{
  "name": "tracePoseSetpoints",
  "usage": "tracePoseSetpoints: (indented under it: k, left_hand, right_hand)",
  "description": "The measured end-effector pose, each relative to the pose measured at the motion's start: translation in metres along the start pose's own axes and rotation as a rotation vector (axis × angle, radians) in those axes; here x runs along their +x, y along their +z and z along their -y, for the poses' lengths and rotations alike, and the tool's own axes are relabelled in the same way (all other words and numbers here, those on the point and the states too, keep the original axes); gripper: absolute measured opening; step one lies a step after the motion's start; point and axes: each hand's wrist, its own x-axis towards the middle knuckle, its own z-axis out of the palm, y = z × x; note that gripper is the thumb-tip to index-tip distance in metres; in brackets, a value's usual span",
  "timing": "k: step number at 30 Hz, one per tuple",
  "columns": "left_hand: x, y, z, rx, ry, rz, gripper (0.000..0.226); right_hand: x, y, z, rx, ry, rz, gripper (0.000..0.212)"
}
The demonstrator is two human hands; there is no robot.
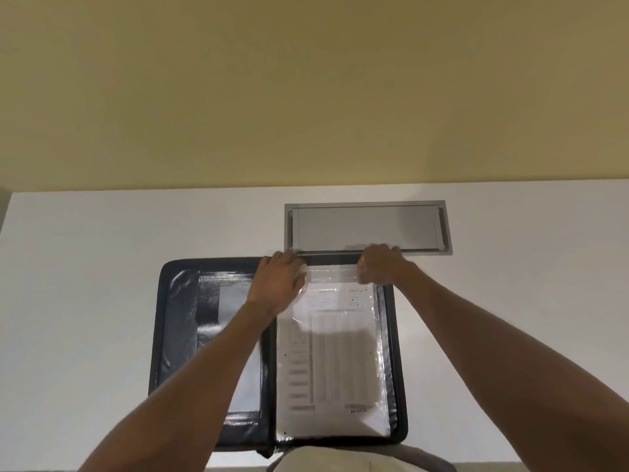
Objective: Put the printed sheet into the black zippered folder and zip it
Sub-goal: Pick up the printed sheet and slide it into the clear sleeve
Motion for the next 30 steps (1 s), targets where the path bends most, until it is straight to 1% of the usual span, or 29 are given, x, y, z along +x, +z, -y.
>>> tracePoseSetpoints:
  k: [2,3,6,10,13,16,19,22,26,30]
  left_hand:
    - [0.002,-0.004,0.004,0.014,0.010,0.025,0.029]
    - [0.004,-0.006,0.005,0.021,0.008,0.026,0.029]
    - [0.008,-0.010,0.005,0.009,0.005,0.026,0.025]
    - [0.007,-0.007,0.002,-0.033,-0.008,0.043,0.019]
    - [0.006,-0.005,0.003,-0.041,-0.071,0.017,0.017]
    - [0.006,-0.005,0.004,-0.066,-0.112,-0.003,0.013]
    - [0.008,-0.006,0.004,-0.086,-0.063,0.026,0.012]
    - [0.013,-0.007,0.004,-0.122,-0.033,0.072,0.010]
    - [0.024,-0.008,0.001,-0.177,-0.069,0.100,0.012]
    - [0.026,-0.009,-0.003,-0.278,-0.108,0.084,0.009]
  right_hand:
    - [-0.003,0.005,-0.002,0.000,0.019,0.004,0.035]
    - [-0.004,0.006,-0.002,0.005,0.028,-0.015,0.038]
    - [-0.004,0.015,-0.002,-0.026,0.050,-0.108,0.037]
    - [-0.005,0.021,0.000,-0.090,0.069,-0.153,0.041]
    - [-0.005,0.025,0.000,-0.100,0.066,-0.153,0.040]
    - [-0.005,0.025,-0.001,-0.076,0.054,-0.123,0.045]
    - [-0.007,0.021,-0.005,-0.044,0.047,-0.155,0.040]
    - [-0.011,0.019,-0.011,0.012,0.078,-0.200,0.035]
    - [-0.016,0.019,-0.025,0.153,0.106,-0.208,0.022]
    - [-0.021,0.027,-0.027,0.316,0.154,-0.302,0.017]
